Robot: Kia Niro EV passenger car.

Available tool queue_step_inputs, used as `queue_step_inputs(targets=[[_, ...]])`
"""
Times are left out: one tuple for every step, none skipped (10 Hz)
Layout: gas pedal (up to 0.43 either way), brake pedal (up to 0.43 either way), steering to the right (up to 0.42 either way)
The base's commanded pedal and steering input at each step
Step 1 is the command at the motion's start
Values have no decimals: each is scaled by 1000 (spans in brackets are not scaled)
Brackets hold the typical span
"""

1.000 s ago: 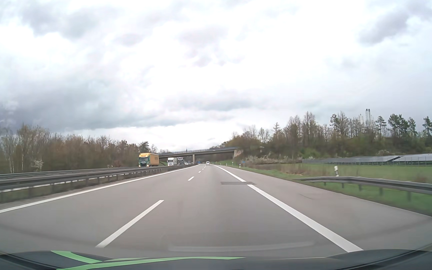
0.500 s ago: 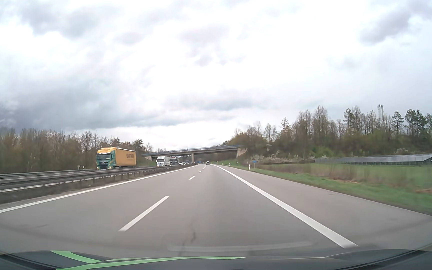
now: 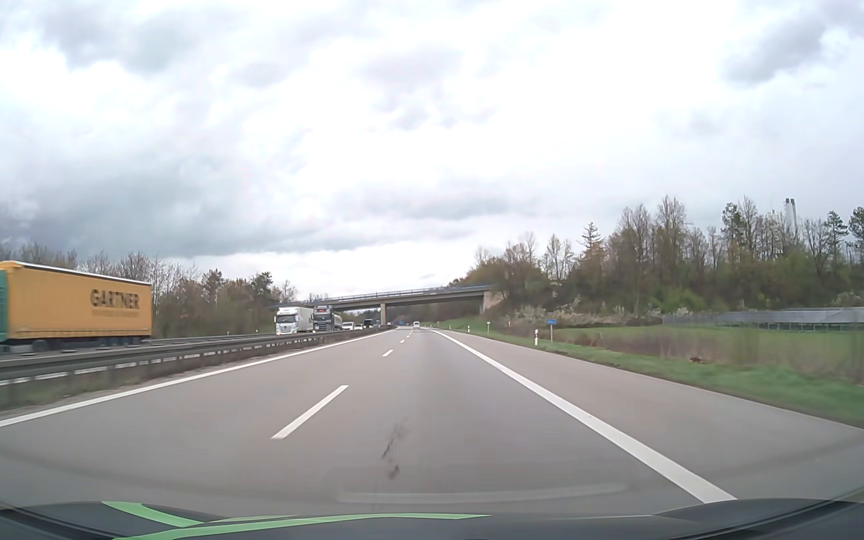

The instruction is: Follow the waypoints while adhering to traffic rules and regulations

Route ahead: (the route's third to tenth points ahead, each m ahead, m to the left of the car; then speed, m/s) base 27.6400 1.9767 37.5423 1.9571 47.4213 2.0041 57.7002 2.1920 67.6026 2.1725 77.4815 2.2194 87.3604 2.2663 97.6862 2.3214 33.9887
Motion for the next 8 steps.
queue_step_inputs(targets=[[449,0,-4],[449,0,-4],[449,0,-3],[449,0,-4],[449,0,-3],[449,0,-3],[449,0,-3],[449,0,-4]])
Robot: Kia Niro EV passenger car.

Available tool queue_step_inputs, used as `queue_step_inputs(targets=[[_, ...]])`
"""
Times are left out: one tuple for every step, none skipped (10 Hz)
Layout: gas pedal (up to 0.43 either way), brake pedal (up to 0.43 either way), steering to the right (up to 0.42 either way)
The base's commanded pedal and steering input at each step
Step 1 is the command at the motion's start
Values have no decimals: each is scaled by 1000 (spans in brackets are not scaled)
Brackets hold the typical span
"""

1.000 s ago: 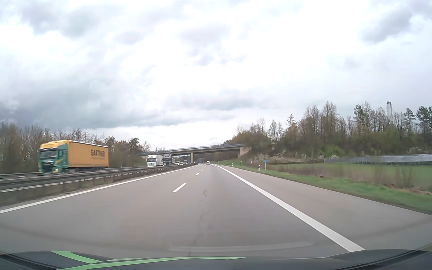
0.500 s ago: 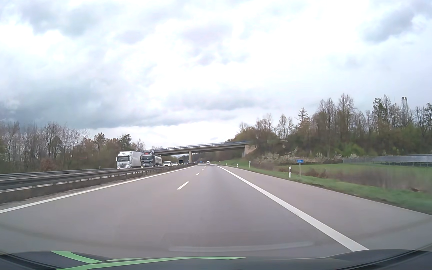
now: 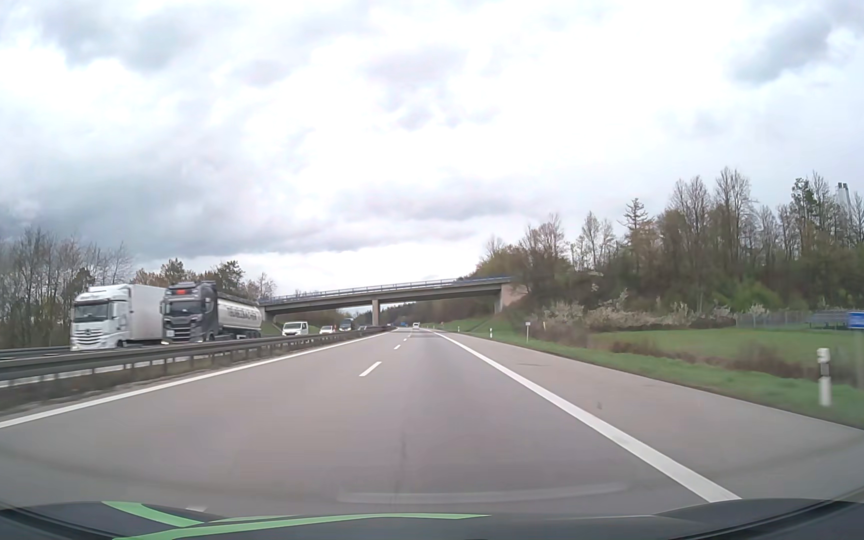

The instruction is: Follow the waypoints while adhering to traffic rules and regulations

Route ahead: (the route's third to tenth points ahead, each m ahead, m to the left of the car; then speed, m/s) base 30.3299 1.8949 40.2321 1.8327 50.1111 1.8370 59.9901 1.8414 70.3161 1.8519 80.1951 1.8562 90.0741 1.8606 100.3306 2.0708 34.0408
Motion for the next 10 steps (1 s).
queue_step_inputs(targets=[[449,0,-4],[449,0,-3],[449,0,-3],[449,0,-4],[449,0,-3],[449,0,-3],[449,0,-3],[449,0,-3],[449,0,-3],[449,0,-4]])
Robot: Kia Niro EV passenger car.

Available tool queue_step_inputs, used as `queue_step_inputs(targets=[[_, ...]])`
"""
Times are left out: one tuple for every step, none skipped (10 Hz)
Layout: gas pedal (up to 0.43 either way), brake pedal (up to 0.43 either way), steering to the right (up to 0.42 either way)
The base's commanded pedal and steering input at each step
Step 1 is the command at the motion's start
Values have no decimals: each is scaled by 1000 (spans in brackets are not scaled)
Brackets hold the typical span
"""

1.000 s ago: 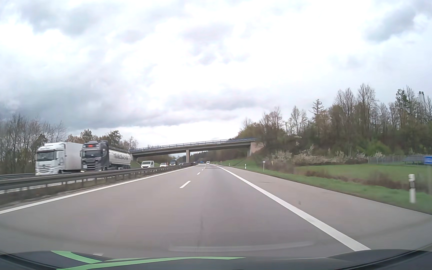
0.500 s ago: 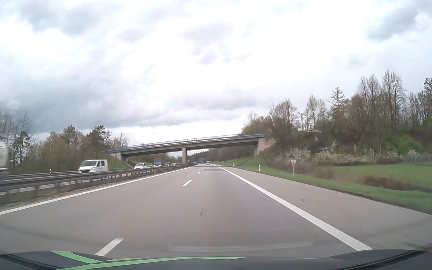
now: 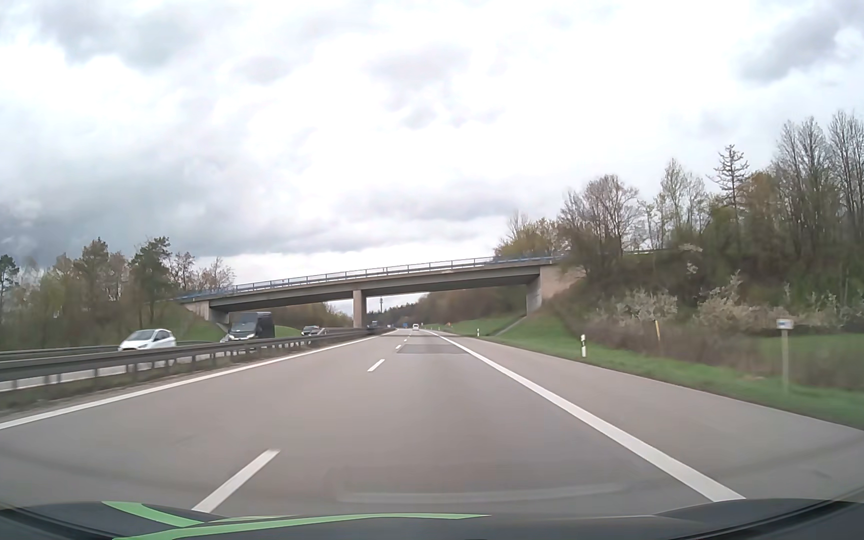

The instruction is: Follow the waypoints while adhering to traffic rules and regulations

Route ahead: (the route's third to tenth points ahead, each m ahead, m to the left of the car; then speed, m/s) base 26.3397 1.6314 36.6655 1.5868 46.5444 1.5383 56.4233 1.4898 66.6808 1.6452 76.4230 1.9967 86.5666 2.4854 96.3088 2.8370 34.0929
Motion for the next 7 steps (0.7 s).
queue_step_inputs(targets=[[449,0,-3],[449,0,-3],[449,0,-3],[449,0,-3],[449,0,-3],[449,0,-3],[449,0,-3]])
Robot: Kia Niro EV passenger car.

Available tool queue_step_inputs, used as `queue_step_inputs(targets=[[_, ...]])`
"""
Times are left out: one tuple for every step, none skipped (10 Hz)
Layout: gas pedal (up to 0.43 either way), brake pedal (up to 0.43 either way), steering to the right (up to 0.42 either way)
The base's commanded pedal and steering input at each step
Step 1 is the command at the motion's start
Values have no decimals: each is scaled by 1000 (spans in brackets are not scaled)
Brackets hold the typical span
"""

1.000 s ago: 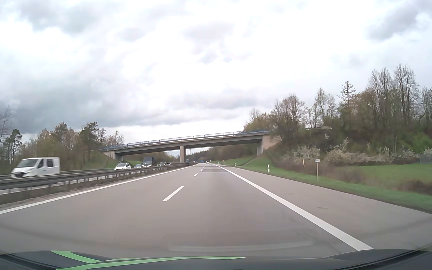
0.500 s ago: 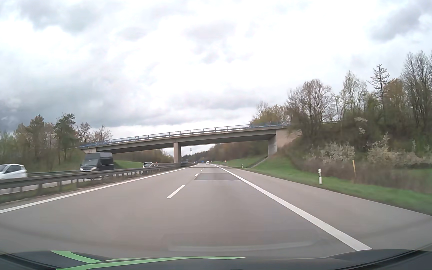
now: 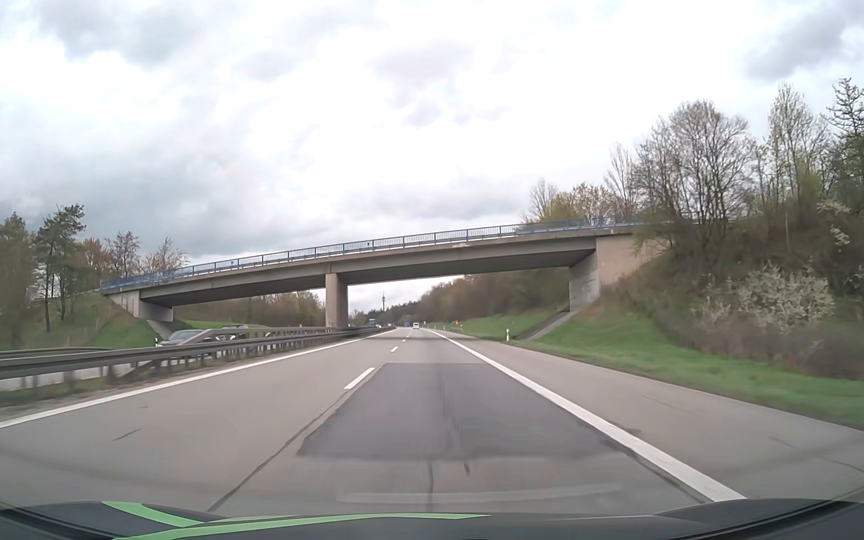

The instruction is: Follow the waypoints while adhering to traffic rules and regulations

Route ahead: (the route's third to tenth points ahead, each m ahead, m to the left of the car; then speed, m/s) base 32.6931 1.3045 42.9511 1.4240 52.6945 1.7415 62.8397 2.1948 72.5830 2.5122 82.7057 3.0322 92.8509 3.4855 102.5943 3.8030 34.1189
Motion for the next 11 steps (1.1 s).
queue_step_inputs(targets=[[449,0,-3],[449,0,-3],[449,0,-3],[449,0,-3],[449,0,-3],[449,0,-3],[449,0,-3],[449,0,-3],[449,0,-4],[449,0,-3],[449,0,-3]])
